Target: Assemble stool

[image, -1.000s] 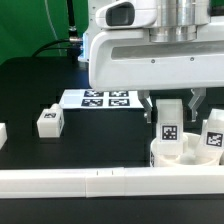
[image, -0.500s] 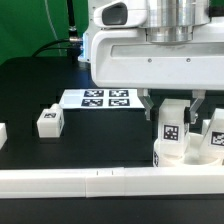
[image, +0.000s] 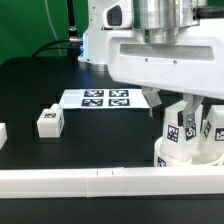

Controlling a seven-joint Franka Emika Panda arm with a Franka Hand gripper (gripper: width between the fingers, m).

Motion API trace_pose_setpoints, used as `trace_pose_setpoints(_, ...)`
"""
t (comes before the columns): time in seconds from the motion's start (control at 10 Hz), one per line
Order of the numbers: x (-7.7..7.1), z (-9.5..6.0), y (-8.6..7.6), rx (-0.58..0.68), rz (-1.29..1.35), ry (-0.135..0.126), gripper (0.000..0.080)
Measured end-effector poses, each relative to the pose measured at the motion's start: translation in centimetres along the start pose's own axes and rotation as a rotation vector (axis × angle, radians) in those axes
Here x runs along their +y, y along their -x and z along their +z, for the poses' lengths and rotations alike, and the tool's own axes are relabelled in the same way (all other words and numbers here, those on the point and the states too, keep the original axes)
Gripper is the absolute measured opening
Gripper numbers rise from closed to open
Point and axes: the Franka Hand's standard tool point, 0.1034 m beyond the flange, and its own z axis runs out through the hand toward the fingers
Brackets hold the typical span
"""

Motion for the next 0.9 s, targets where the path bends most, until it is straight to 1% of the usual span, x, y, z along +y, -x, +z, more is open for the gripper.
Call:
trace_pose_setpoints(0.2,0.06,0.04,0.11,-0.007,0.173,-0.007,0.033)
trace_pose_setpoints(0.3,0.08,0.05,0.19,-0.008,0.248,-0.004,0.033)
trace_pose_setpoints(0.4,-0.1,0.07,0.44,-0.01,0.277,-0.003,0.033)
trace_pose_setpoints(0.5,-0.12,0.1,0.53,-0.018,0.359,-0.006,0.033)
trace_pose_setpoints(0.7,-0.09,0.14,0.64,-0.022,0.453,-0.004,0.033)
trace_pose_setpoints(0.9,-0.13,0.2,0.89,-0.035,0.601,-0.004,0.033)
